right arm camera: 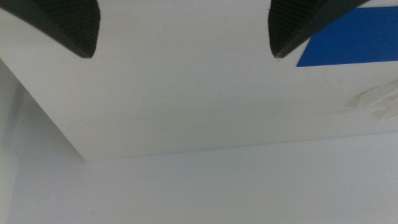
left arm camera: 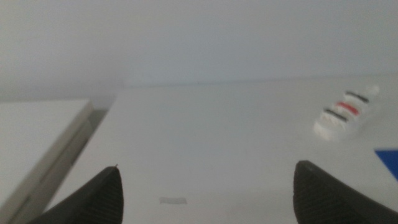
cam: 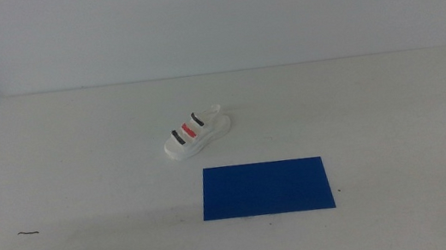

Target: Use one arm to grab the shoe from the table and place it on the mat.

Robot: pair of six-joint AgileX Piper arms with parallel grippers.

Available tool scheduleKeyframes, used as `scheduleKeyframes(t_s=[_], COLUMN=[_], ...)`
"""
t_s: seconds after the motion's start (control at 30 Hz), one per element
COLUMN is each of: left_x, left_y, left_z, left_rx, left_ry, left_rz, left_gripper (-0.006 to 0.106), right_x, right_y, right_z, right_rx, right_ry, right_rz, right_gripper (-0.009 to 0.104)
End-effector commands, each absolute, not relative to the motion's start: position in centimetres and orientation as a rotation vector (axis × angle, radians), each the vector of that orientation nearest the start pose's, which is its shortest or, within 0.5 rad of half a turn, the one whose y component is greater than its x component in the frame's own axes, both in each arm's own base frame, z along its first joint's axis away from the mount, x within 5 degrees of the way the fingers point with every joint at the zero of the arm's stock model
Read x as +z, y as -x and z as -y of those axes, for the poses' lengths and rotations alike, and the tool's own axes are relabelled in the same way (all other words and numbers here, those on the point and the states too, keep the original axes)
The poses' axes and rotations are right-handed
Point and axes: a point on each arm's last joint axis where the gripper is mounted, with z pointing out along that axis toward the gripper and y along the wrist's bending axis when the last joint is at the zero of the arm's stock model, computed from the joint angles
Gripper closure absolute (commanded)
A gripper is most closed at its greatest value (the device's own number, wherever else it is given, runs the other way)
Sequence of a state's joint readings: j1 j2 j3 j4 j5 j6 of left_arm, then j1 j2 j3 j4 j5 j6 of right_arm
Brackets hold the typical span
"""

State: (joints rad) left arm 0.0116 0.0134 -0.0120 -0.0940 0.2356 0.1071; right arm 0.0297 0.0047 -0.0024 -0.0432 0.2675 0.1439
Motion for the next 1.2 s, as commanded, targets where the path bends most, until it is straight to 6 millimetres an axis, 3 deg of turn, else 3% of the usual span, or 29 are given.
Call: scheduleKeyframes(t_s=[0.0,0.17,0.27,0.33,0.47,0.57,0.73,0.9,1.03,1.17], left_x=[21.5,29.5,33.7,35.1,35.3,35.0,31.9,28.8,26.1,24.7], left_y=[-6.0,-10.4,-14.7,-18.3,-25.6,-30.2,-36.4,-40.5,-42.7,-44.0], left_z=[0.3,1.0,1.6,1.9,4.2,7.6,13.0,17.5,20.4,21.6], left_rx=[-0.023,-0.087,-0.152,-0.172,-0.161,-0.148,0.040,0.046,0.013,0.014], left_ry=[-0.023,-0.099,-0.158,-0.246,-0.474,-0.534,-0.789,-1.009,-1.052,-1.094], left_rz=[-1.784,-2.270,-2.458,-2.562,-2.588,-2.578,-2.604,-2.597,-2.617,-2.591], left_gripper=[0.007,0.007,0.007,0.007,0.007,0.007,0.007,0.007,0.007,0.007], right_x=[19.0,19.0,19.0,19.0,19.0,19.0,19.0,19.0,19.0,19.0], right_y=[-5.5,-5.5,-5.5,-5.5,-5.5,-5.5,-5.5,-5.5,-5.5,-5.5], right_z=[0.0,0.0,0.0,0.0,0.0,0.0,0.0,0.0,0.0,0.0], right_rx=[0.078,0.078,0.078,0.078,0.078,0.078,0.078,0.078,0.078,0.078], right_ry=[-0.063,-0.063,-0.063,-0.063,-0.063,-0.063,-0.063,-0.063,-0.063,-0.063], right_rz=[-1.744,-1.744,-1.744,-1.744,-1.744,-1.744,-1.744,-1.744,-1.744,-1.744], right_gripper=[0.016,0.016,0.016,0.016,0.016,0.016,0.016,0.016,0.016,0.016])
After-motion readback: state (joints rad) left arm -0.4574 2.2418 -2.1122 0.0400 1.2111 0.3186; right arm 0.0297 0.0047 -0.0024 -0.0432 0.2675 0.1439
